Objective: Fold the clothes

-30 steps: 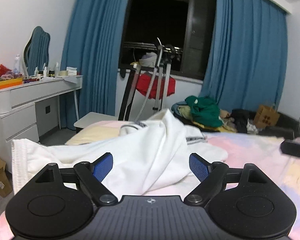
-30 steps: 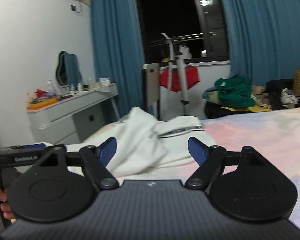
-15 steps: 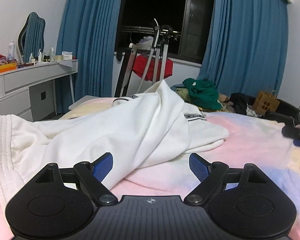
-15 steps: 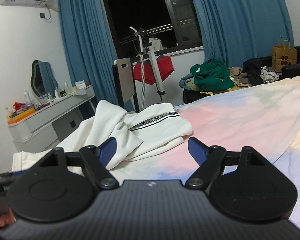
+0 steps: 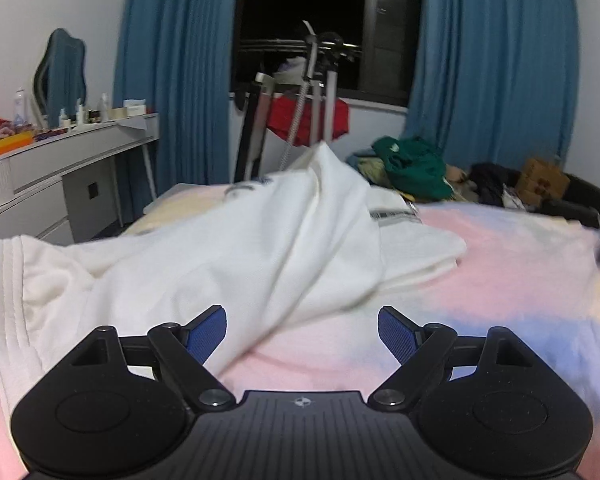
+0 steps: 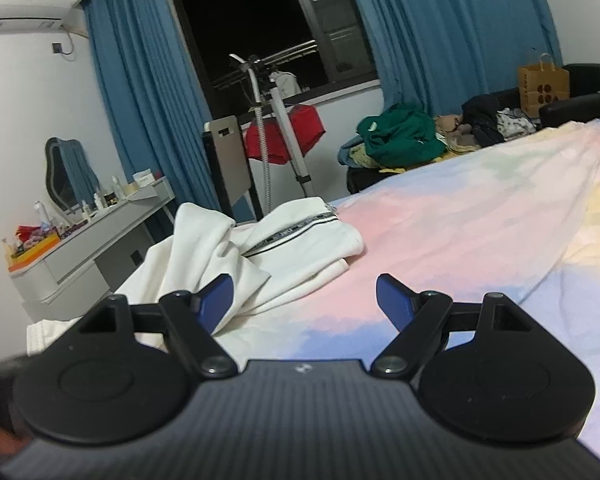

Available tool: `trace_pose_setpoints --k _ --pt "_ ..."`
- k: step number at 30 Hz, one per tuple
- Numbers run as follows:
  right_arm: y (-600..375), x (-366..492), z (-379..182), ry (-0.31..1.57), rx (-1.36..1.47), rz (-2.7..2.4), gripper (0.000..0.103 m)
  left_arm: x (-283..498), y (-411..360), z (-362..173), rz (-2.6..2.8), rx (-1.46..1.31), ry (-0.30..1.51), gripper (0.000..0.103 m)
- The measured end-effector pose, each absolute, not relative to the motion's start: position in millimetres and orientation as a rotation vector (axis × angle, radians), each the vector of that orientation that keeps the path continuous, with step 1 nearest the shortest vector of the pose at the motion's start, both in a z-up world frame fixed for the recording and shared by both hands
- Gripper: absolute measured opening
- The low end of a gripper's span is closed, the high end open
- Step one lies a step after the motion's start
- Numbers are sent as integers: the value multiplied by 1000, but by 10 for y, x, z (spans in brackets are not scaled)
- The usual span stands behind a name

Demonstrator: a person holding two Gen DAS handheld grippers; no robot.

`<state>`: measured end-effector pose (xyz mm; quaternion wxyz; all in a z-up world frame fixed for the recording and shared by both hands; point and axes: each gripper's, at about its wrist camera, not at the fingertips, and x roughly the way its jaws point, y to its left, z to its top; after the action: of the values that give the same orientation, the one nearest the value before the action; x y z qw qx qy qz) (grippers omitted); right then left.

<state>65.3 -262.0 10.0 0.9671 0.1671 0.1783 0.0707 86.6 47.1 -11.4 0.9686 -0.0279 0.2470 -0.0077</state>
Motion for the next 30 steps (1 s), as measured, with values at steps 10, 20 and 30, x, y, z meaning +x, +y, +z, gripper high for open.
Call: trace_pose_setpoints --k 10,20,30 --pt "-2785 672 -34 344 448 50 80 2442 235 459 16 -85 422 82" --pt "-2673 1151 -437 463 451 68 80 4098 -234 298 85 23 541 57" --pt "-2687 1298 -711 537 494 66 80 4297 -436 86 108 145 581 8"
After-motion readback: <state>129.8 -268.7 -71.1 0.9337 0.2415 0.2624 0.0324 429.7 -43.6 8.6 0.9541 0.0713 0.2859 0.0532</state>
